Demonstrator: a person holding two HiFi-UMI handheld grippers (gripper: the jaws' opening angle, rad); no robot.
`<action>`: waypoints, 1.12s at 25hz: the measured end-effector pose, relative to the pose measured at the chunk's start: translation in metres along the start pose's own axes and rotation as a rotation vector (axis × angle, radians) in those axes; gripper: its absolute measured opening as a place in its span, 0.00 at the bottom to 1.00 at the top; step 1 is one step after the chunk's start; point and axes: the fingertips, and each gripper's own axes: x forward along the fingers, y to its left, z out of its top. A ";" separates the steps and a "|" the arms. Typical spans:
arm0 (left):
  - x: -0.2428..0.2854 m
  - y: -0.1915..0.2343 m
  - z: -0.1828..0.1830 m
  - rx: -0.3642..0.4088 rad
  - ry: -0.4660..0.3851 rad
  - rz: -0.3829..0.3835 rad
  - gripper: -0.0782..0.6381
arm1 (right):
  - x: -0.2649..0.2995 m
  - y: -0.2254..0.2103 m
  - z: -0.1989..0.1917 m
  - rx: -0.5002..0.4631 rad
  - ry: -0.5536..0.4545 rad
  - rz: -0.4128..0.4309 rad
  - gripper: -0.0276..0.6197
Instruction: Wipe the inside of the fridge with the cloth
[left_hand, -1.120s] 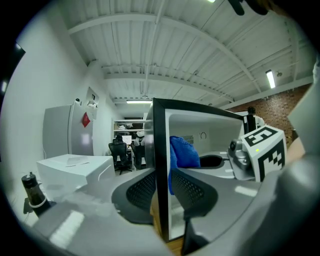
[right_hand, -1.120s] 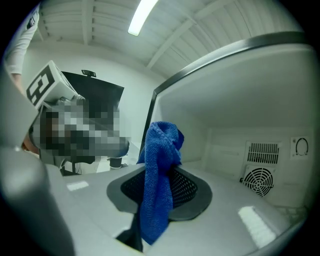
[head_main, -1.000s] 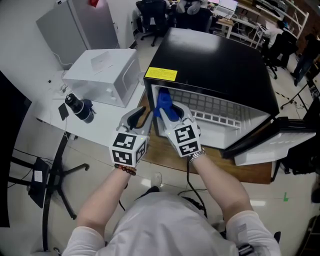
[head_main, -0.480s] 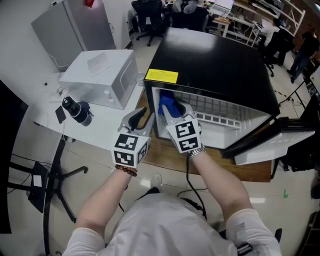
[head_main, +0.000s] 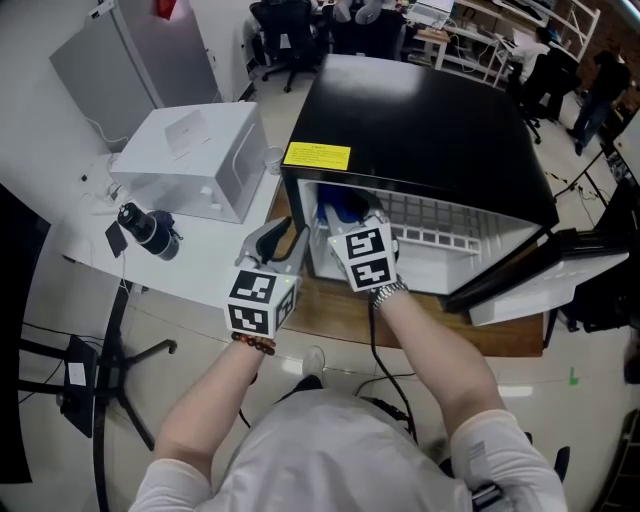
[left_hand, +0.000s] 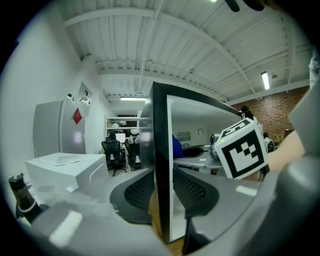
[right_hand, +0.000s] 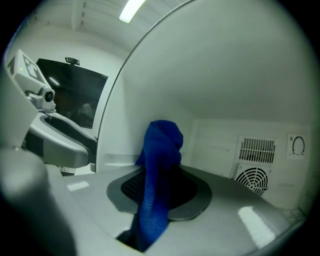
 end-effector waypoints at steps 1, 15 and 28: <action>0.001 0.000 0.000 0.000 0.001 -0.002 0.26 | 0.001 -0.001 0.000 0.000 0.003 -0.005 0.19; 0.004 -0.001 0.002 -0.001 -0.003 -0.015 0.27 | 0.021 -0.021 -0.003 -0.004 0.040 -0.068 0.19; 0.003 -0.002 0.001 -0.006 -0.001 -0.008 0.28 | 0.032 -0.033 -0.005 0.003 0.053 -0.113 0.19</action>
